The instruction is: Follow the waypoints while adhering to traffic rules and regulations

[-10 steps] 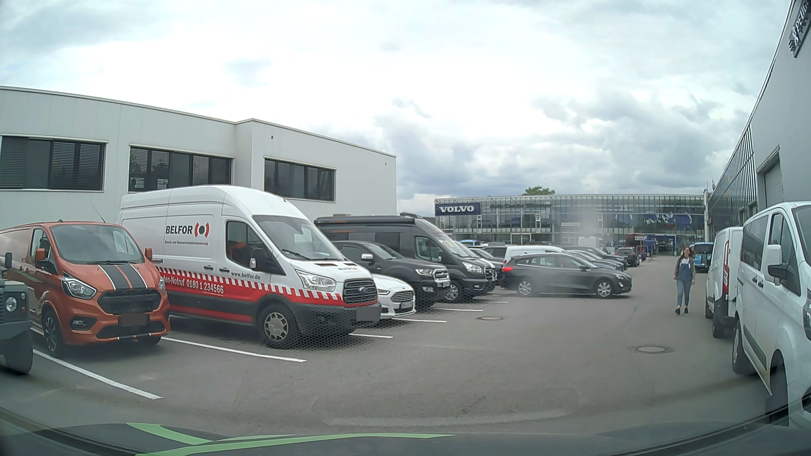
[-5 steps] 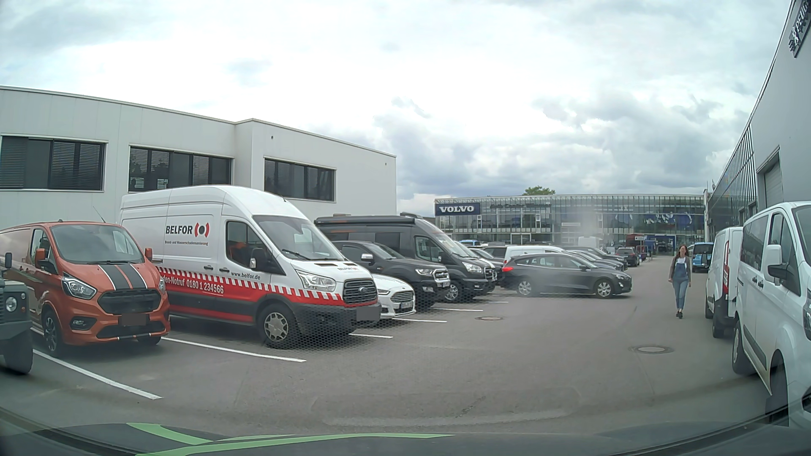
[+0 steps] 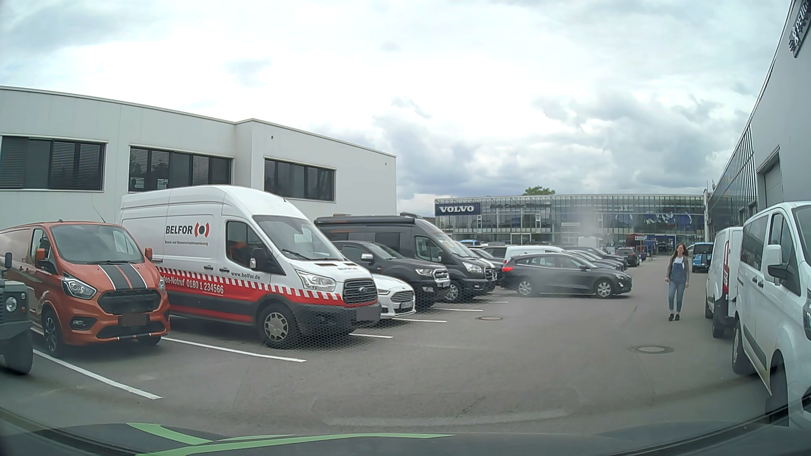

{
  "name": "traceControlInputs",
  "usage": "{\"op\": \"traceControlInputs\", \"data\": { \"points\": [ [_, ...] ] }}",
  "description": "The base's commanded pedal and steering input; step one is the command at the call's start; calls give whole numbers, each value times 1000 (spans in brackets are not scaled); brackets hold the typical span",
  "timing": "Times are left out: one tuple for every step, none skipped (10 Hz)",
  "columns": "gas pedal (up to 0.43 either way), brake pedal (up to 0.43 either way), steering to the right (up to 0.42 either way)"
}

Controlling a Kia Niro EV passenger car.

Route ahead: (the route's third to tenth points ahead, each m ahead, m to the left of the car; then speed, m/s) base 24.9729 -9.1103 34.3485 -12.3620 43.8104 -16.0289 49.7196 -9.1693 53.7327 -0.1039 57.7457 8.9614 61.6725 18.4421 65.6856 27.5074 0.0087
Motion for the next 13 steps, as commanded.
{"op": "traceControlInputs", "data": {
  "points": [
    [0, 512, -612],
    [0, 512, -611],
    [0, 512, -612],
    [0, 506, -612],
    [0, 512, -612],
    [0, 512, -612],
    [0, 512, -612],
    [0, 512, -612],
    [0, 512, -612],
    [0, 512, -612],
    [0, 512, -611],
    [0, 512, -611],
    [0, 512, -610]
  ]
}}
